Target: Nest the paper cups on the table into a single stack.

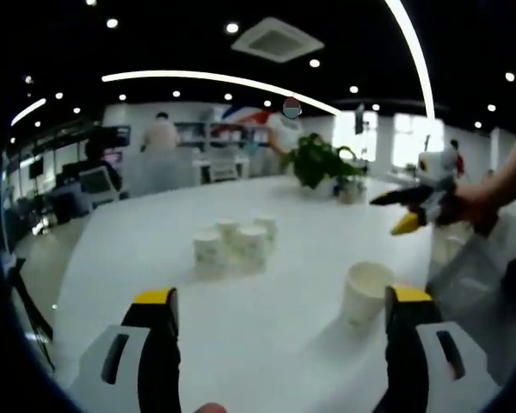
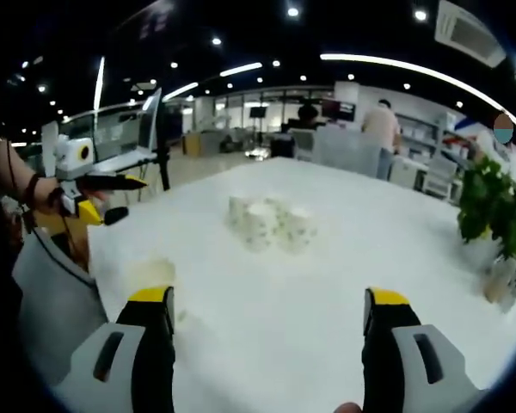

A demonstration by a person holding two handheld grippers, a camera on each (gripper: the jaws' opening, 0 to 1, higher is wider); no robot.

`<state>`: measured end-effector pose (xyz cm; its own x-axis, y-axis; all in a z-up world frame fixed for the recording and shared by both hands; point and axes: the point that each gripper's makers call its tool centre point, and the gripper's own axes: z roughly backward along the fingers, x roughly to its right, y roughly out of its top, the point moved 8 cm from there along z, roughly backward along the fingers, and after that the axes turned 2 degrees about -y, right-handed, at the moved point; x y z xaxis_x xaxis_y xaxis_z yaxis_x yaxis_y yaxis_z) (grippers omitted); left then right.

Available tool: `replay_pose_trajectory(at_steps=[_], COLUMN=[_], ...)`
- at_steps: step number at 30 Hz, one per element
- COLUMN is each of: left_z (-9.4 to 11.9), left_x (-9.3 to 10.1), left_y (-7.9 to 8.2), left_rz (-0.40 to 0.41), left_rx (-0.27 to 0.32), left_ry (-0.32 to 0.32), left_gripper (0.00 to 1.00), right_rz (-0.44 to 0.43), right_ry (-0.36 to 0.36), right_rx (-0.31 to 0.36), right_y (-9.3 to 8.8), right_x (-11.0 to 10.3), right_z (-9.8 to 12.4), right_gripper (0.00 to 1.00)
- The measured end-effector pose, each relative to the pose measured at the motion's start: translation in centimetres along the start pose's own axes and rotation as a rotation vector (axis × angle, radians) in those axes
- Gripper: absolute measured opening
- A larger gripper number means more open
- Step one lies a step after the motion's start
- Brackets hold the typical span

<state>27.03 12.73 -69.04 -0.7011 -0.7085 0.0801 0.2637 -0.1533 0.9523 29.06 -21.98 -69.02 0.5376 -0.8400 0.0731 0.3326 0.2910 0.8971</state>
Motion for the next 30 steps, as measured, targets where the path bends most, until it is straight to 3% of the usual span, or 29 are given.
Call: replay_pose_trajectory(at_steps=[8, 17, 24, 30], left_z=[-0.4, -0.9, -1.0, -0.8], left_x=[0.0, -0.9, -0.5, -0.5], left_y=[0.3, 0.6, 0.5, -0.2], left_rz=[-0.029, 0.000, 0.019, 0.043], left_rx=[-0.020, -0.035, -0.049, -0.070], left_ry=[0.019, 0.081, 0.123, 0.162], left_gripper=[0.99, 0.99, 0.99, 0.99], right_rz=[0.024, 0.184, 0.236, 0.256], right_ry=[0.030, 0.131, 0.200, 0.225], right_rx=[0.000, -0.038, -0.138, -0.159], right_y=[3.0, 6.0, 5.6, 5.4], right_x=[5.6, 7.8, 8.1, 8.5], right_z=[-6.9, -14.3, -19.7, -22.7], right_gripper=[0.87, 0.83, 0.69, 0.61])
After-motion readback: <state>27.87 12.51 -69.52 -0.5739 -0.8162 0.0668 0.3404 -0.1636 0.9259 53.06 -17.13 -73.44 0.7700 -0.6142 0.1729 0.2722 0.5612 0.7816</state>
